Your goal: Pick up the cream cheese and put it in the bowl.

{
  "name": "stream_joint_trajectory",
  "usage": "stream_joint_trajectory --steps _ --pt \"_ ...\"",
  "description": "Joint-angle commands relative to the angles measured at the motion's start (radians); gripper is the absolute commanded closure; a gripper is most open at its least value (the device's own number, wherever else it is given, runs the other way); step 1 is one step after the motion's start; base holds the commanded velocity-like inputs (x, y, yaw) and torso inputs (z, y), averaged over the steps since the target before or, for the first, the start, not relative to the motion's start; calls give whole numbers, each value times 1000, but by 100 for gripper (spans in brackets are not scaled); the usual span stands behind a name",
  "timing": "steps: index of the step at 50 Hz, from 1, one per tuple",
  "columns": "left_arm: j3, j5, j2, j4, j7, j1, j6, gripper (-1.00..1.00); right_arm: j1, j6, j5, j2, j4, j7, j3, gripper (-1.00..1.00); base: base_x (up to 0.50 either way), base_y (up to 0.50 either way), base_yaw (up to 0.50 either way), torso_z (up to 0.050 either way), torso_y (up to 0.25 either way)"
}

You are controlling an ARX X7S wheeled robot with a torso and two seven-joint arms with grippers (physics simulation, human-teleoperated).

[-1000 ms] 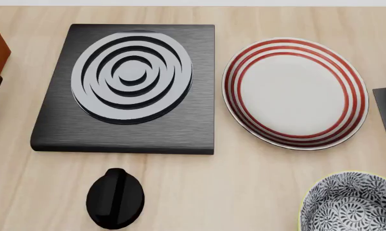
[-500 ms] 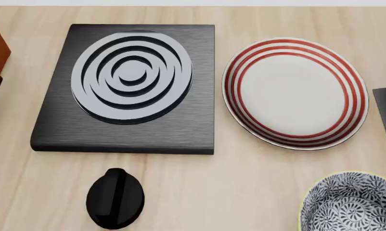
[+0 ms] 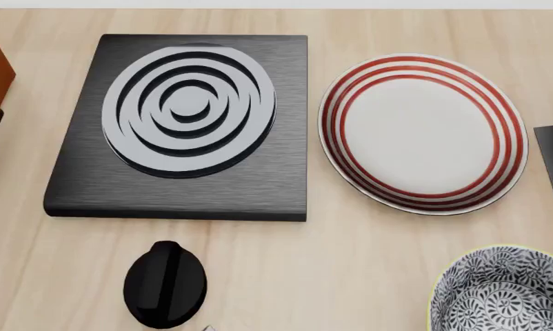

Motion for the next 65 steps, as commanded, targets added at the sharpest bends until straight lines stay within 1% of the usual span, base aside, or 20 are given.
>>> stream_joint_trajectory --steps 1,3,11,18,25,31,43,48,54,65 --pt "4 2 0 -7 0 -2 3 -100 5 -14 -2 13 -63 49 16 100 0 0 0 0 0" --pt "4 2 -1 -6 -1 -1 2 -100 4 -19 -2 20 -74 51 19 100 0 0 0 0 0" --pt "4 -1 -3 -4 -1 -2 1 -100 41 -29 102 39 -103 157 30 100 0 0 0 0 0" --pt "3 -7 -6 0 -1 -4 -5 -100 64 -43 153 58 -114 210 34 100 0 0 0 0 0" --pt "4 -6 -5 -3 -1 -4 -2 -100 68 -64 177 83 -129 235 50 100 0 0 0 0 0" --pt "6 -4 -5 -5 -2 -3 2 -100 65 -101 169 112 -133 230 93 100 0 0 0 0 0" --pt "5 -10 -7 -2 -3 -2 1 -100 143 -153 226 148 -118 303 147 100 0 0 0 0 0" --pt "6 -8 -7 -3 -4 -1 2 -100 203 -165 279 150 -99 335 149 100 0 0 0 0 0" --pt "5 -13 -9 2 -5 -2 -4 -100 315 -161 378 152 -60 381 123 100 0 0 0 0 0" --pt "7 -15 -10 -5 -3 -1 2 -100 621 -173 657 170 83 491 38 100 0 0 0 0 1"
